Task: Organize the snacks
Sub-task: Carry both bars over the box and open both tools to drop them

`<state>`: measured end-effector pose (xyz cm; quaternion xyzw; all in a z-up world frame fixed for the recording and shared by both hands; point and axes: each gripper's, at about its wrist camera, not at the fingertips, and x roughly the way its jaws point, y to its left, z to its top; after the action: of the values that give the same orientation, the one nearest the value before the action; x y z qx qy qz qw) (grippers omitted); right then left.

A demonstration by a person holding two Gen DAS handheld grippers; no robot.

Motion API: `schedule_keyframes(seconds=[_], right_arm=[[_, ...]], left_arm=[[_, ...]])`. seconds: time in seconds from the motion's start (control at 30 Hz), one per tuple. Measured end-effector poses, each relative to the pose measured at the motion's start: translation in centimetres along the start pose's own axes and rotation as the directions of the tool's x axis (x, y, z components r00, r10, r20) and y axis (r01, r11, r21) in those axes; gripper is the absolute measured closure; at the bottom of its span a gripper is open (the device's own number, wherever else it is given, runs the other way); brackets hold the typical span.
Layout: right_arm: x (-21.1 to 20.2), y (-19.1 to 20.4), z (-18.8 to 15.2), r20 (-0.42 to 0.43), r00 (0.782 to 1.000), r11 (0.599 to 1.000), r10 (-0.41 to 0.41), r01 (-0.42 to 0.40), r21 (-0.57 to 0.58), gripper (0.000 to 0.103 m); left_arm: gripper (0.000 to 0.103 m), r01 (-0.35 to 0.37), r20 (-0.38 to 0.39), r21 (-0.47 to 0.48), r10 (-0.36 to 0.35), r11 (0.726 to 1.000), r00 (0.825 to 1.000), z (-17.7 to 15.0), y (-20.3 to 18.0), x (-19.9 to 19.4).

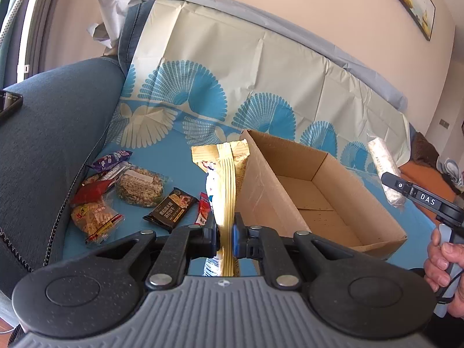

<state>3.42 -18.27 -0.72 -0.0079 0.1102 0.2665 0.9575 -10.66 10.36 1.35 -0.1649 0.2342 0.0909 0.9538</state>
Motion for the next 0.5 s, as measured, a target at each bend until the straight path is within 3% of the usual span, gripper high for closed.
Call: schedule_keyframes(seconds=[0.23,0.5], right_arm=[[0.6,-1.0,0.0,0.006,1.0,1.0,0.006,-0.006,0.028,0.065],[1.2,-1.6,-0.2,0.007,1.0,0.999,0.0,0.0,0.044,0.065]], left_arm=[[0.093,0.021,-0.024,-0.022,-0.022,1.0,0.999,0.6,-3.0,2.3],[0.093,0.091,-0.004,0.024,-0.091,0.996,0.996,3.8,-8.9,4.7]])
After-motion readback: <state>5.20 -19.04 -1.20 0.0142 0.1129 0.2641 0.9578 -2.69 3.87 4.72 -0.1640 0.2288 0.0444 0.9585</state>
